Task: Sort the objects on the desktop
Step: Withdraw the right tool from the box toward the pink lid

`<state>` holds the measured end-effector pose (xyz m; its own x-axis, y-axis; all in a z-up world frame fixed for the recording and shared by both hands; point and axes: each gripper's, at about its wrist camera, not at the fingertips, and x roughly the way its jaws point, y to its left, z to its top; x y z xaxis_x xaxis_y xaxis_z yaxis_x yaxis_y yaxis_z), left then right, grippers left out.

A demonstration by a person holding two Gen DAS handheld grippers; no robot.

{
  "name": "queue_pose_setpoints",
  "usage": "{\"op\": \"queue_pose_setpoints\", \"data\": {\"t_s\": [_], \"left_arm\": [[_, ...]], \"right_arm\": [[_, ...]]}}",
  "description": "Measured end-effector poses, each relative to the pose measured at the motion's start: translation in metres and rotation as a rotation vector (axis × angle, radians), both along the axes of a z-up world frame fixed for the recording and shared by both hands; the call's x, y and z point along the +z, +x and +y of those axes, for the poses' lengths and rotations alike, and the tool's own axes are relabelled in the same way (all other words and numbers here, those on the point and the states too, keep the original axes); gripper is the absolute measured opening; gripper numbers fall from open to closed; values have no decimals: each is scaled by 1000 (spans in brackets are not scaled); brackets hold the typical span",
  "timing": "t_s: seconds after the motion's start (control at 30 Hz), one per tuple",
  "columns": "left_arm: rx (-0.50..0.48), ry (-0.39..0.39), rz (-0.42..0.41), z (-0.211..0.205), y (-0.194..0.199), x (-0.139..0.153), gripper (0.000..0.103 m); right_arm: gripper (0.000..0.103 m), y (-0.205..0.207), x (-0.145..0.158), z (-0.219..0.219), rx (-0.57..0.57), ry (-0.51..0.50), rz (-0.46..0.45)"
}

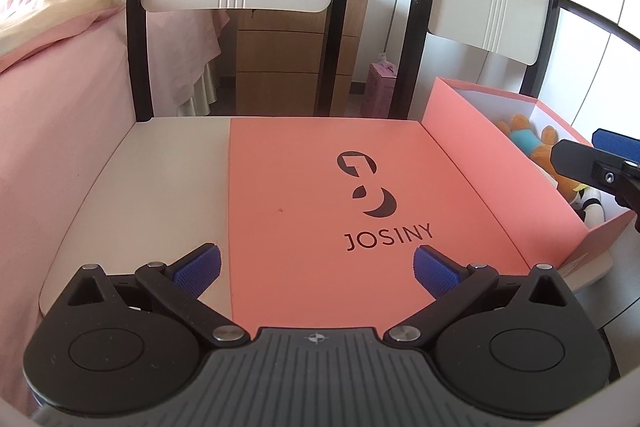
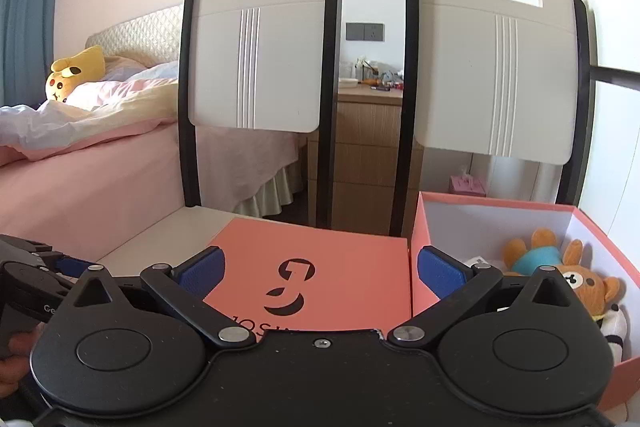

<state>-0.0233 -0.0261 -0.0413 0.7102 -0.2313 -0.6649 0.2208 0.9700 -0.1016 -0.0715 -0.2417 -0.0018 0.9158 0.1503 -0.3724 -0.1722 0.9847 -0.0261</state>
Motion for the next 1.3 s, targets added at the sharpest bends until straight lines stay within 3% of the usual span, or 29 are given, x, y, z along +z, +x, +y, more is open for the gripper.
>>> {"op": "queue_pose_setpoints", "data": {"t_s": [0.13,0.63,0.9,1.1,1.17,1.3], "left_arm": [[3,4,-4,2,0,-1,103],[-2,6,-3,2,1,-7,103],[8,27,-1,-1,-2,-11,103],[3,30,-1,1,-2,-12,103],[6,30,0,3,-2,-13,103],[26,21,1,13,-1,-12,103]], "right_arm": [[102,-2,-8,-1,13,-10,-22],[102,4,-35,-4,33,55,51],[102,-3,-30,-7,21,63,-3],[102,-2,-37,-7,43,93,51],[102,-2,-42,-8,87,166,81],[101,-2,-53,-17,159,433,174]]}}
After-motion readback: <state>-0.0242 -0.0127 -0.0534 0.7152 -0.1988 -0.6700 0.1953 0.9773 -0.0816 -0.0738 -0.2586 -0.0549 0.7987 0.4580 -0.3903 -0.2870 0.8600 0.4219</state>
